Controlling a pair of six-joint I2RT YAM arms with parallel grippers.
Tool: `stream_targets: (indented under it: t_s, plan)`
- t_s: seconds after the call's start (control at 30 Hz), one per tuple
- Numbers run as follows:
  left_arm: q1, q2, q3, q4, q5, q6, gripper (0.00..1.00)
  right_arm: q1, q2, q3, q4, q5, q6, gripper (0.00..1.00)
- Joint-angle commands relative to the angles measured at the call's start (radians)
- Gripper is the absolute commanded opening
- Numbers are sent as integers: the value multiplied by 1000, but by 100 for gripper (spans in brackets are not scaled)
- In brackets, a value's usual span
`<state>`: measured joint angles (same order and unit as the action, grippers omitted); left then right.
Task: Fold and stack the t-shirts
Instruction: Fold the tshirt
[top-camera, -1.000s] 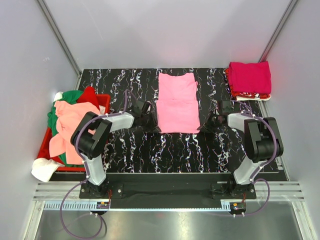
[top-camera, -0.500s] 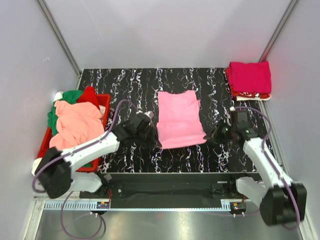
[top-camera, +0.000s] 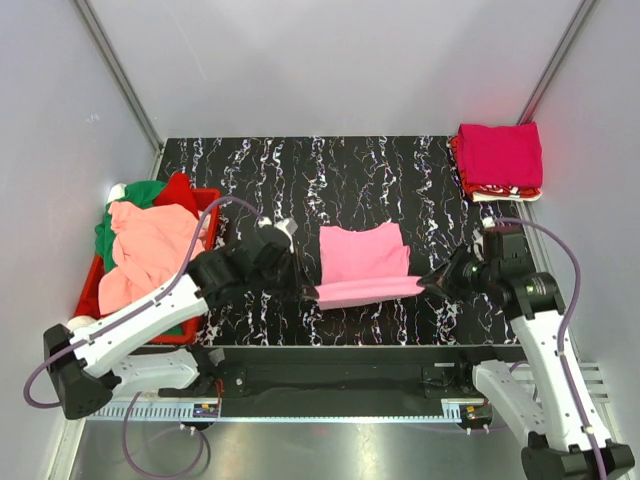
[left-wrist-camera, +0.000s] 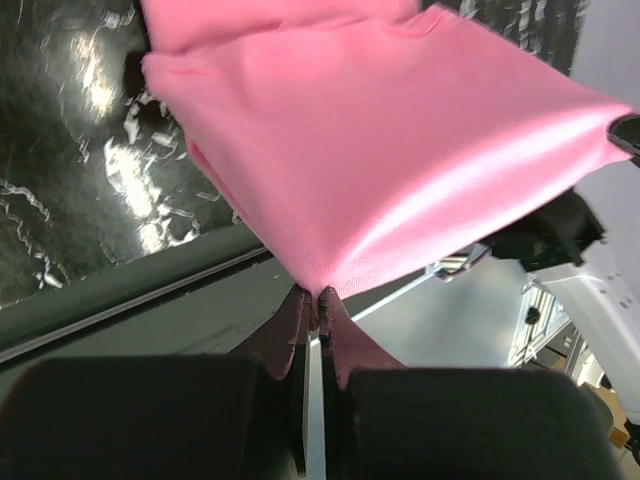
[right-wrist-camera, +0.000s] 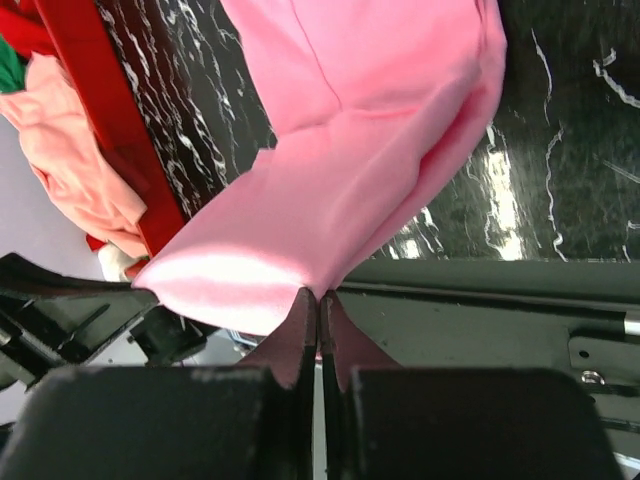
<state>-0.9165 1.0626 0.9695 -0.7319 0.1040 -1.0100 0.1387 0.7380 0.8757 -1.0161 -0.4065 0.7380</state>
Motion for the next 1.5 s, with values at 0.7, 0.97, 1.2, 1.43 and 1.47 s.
stream_targets:
  t_s: [0.7, 0.97, 1.2, 1.43, 1.47]
  plan:
    - [379, 533, 405, 32, 408, 260, 5, 1, 616, 357, 229, 173, -74, 0]
    - [461, 743, 586, -14, 444, 315, 4, -7, 905, 551, 289, 147, -91, 0]
    - [519, 1042, 814, -92, 476, 369, 5, -7, 1279, 804, 292, 91, -109, 0]
    - [611, 1247, 911, -92, 471, 352, 29, -10, 1502, 1019, 277, 63, -161, 80]
    - [622, 1261, 932, -83, 476, 349, 32, -14, 1514, 1042, 263, 78, -179, 85]
